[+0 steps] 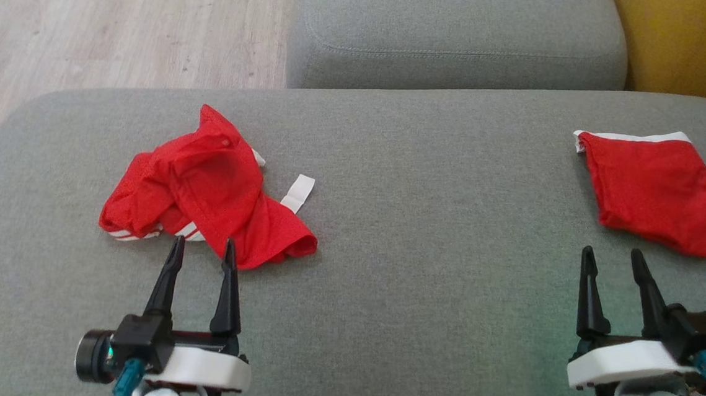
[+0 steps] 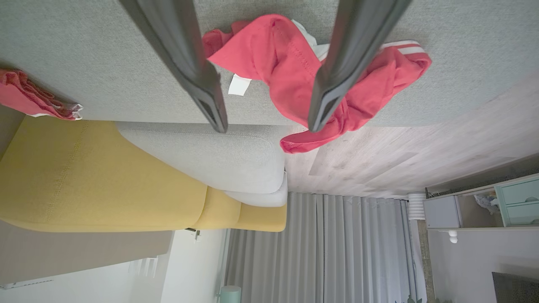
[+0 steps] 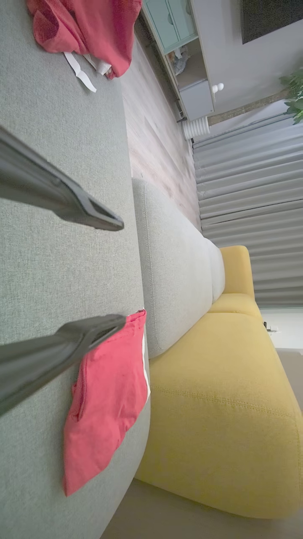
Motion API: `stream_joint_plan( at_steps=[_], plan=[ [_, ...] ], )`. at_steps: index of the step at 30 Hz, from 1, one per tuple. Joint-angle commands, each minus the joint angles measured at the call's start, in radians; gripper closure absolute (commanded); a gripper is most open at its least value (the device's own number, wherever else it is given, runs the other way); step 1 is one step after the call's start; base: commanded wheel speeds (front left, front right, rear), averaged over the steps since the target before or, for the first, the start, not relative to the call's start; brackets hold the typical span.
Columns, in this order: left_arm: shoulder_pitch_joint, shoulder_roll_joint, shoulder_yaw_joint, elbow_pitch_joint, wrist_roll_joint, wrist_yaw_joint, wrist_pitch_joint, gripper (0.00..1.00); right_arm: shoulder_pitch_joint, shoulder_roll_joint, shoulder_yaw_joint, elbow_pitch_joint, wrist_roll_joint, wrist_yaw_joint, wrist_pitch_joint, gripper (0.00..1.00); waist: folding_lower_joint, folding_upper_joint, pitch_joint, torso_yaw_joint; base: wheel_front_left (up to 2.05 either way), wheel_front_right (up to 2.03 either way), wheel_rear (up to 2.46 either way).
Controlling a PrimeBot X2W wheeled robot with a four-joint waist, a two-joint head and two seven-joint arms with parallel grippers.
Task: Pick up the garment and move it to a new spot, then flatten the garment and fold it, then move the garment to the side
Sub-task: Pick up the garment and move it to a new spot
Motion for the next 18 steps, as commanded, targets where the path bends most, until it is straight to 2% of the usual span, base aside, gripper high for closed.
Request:
stream_joint_plan(
  at_steps=[1,11,18],
  plan=[
    [-0.027,0.002,0.036,-0.04,-0.009,0.007,-0.005,0.0,-0.026,-0.003,0.028,-0.037,-0.005,-0.001,-0.013,0.0,0.0,-0.0001,0.001,0.0,0.0,0.0,0.0],
    [-0.038,0.002,0.029,-0.042,-0.011,0.01,-0.005,0.0,-0.017,-0.003,0.048,-0.054,0.01,-0.001,-0.014,0.0,0.0,-0.0001,0.002,0.011,0.0,0.0,0.0],
    [-0.04,0.002,0.029,-0.037,0.0,0.006,-0.005,0.0,0.005,-0.003,0.095,-0.066,0.037,-0.001,-0.014,0.0,0.0,-0.0001,-0.011,0.075,0.0,0.0,0.0]
  ],
)
